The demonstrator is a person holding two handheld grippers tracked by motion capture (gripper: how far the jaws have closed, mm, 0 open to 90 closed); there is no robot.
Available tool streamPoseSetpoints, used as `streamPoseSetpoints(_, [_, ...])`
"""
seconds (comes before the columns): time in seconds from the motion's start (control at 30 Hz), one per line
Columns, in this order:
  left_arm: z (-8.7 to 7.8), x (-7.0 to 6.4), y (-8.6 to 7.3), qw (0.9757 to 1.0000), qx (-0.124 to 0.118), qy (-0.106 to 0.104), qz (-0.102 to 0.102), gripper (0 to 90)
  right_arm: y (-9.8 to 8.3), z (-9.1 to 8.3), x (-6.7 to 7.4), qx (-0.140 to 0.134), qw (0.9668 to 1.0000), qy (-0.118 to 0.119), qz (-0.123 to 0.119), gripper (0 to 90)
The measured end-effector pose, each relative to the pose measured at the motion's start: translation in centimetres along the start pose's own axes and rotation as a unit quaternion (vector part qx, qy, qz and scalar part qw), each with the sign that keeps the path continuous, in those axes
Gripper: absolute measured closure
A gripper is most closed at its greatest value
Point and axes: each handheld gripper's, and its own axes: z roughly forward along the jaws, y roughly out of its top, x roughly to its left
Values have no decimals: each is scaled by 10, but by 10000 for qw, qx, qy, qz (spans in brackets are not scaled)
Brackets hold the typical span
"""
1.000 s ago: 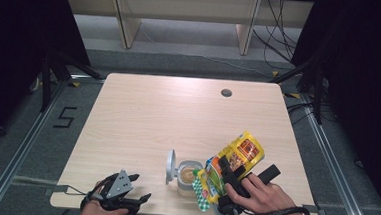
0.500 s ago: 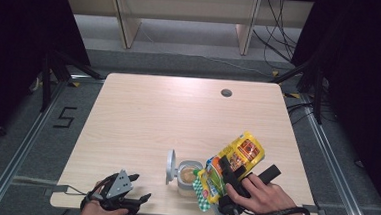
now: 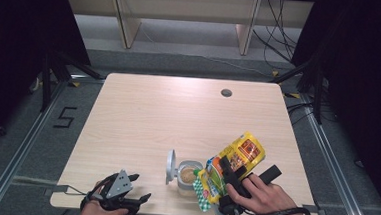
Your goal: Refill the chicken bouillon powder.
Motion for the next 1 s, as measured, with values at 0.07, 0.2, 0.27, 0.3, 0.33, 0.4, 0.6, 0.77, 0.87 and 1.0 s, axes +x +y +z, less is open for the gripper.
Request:
streamPoseSetpoints(0.07, [0, 0, 0, 10000, 1, 3, -3, 260, -1, 0, 0, 18, 10000, -2, -43, 657])
streamPoseSetpoints(0.2, [0, 0, 0, 10000, 4, 3, -28, 260, -2, -1, -3, 26, 9998, -23, -197, 658])
streamPoseSetpoints(0.27, [0, 0, 0, 10000, -1, 1, -30, 260, -3, -1, -3, 21, 9998, 31, -173, 658])
streamPoseSetpoints(0.3, [0, 0, 0, 10000, -2, 0, -2, 260, -3, -1, -1, -2, 10000, -13, -73, 658])
streamPoseSetpoints(0.33, [0, 0, 0, 10000, -1, -1, 40, 260, -3, -1, 0, 18, 10000, 6, -36, 658])
streamPoseSetpoints(0.4, [0, 1, 1, 9999, -6, 1, 121, 260, -3, -1, 1, 0, 10000, -65, 50, 658])
streamPoseSetpoints(0.6, [0, 0, 0, 10000, -9, 6, -11, 260, -3, -1, 7, 24, 9996, 3, 270, 658])
streamPoseSetpoints(0.77, [0, 0, 0, 10000, 38, 19, 39, 260, -4, -1, 12, 13, 9984, -3, 566, 658])
streamPoseSetpoints(0.87, [0, 0, 0, 10000, 5, 15, 9, 260, -6, -1, 15, -36, 9969, -36, 786, 659])
streamPoseSetpoints(1.0, [1, -1, 0, 10000, -44, -1, -47, 260, -8, 1, 20, -142, 9942, -54, 1066, 659])
